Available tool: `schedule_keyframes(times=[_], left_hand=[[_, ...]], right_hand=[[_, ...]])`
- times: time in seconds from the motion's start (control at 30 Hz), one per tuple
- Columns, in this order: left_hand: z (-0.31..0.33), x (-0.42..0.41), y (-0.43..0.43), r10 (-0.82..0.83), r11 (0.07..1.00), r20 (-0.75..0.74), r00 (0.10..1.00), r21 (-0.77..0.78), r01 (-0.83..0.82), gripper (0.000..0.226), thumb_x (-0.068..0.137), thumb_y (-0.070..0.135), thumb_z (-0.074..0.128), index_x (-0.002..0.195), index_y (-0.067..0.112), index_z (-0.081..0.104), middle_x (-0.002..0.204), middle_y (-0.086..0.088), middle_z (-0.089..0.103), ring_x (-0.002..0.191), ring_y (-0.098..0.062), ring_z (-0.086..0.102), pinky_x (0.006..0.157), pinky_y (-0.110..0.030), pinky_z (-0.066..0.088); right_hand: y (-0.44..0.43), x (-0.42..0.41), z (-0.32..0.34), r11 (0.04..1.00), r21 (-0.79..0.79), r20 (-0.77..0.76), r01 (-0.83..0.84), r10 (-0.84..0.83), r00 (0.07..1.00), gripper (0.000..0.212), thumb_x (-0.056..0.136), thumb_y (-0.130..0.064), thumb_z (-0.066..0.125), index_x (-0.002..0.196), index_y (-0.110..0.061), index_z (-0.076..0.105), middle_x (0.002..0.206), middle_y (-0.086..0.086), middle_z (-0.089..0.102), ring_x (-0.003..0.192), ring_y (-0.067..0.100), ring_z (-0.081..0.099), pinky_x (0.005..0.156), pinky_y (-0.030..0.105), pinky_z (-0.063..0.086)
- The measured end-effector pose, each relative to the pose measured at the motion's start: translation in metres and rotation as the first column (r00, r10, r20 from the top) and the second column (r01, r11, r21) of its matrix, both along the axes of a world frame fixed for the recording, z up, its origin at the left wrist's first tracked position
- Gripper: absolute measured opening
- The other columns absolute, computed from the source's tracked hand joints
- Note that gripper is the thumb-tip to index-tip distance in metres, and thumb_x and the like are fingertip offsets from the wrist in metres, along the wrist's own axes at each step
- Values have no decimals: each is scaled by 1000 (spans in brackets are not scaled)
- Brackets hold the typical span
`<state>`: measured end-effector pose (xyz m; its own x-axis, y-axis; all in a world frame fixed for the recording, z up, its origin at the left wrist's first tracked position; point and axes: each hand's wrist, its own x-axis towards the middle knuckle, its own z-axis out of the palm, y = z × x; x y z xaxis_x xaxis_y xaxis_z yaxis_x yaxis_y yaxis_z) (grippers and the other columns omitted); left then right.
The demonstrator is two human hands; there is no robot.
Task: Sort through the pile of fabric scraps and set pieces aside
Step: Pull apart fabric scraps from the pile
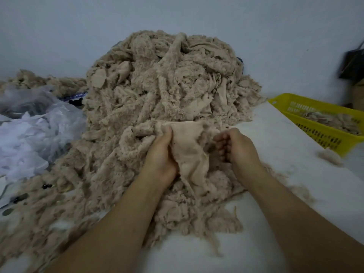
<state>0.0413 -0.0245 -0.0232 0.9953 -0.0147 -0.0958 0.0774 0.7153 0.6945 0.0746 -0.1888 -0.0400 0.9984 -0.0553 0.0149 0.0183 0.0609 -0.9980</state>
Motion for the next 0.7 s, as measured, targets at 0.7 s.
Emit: schedule_keyframes(times=[0.7], left_hand=[[0, -10, -7, -71, 925, 68, 995, 377, 40, 33, 87, 40, 67, 109, 17, 74, 107, -10, 76, 97, -23, 74, 72, -29, 60]], right_hand=[[8, -17, 4, 961, -124, 212, -247, 269, 940, 34, 76, -62, 53, 67, -30, 57, 68, -11, 58, 64, 6, 55, 60, 21, 44]])
